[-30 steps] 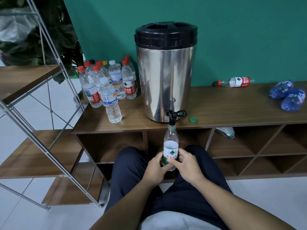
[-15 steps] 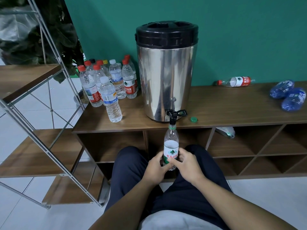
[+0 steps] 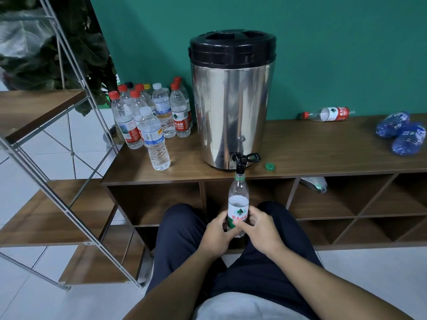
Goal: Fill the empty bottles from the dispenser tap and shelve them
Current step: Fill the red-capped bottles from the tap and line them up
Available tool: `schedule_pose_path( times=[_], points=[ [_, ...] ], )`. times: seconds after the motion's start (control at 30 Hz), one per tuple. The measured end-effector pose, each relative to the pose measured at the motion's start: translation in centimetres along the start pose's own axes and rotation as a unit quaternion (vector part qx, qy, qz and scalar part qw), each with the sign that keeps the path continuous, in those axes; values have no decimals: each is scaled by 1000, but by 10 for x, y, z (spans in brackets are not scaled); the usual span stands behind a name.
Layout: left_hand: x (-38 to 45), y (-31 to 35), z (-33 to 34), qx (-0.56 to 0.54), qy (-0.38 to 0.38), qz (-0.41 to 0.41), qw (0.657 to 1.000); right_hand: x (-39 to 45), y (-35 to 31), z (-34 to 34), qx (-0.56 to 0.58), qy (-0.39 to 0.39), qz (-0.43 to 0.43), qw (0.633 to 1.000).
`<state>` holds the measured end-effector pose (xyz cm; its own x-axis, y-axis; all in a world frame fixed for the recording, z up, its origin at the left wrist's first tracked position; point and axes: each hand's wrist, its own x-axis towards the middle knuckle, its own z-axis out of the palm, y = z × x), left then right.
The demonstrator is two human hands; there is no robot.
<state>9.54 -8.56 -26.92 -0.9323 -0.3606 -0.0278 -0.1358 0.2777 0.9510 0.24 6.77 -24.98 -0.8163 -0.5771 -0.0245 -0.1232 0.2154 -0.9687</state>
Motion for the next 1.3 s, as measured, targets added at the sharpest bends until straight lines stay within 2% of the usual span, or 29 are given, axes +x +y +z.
schedule_pose_path(
  times=[1.3],
  points=[
    [2,-5,1,2,-2,-4,1000,3,5,1,-15,2,4,1000]
  ],
)
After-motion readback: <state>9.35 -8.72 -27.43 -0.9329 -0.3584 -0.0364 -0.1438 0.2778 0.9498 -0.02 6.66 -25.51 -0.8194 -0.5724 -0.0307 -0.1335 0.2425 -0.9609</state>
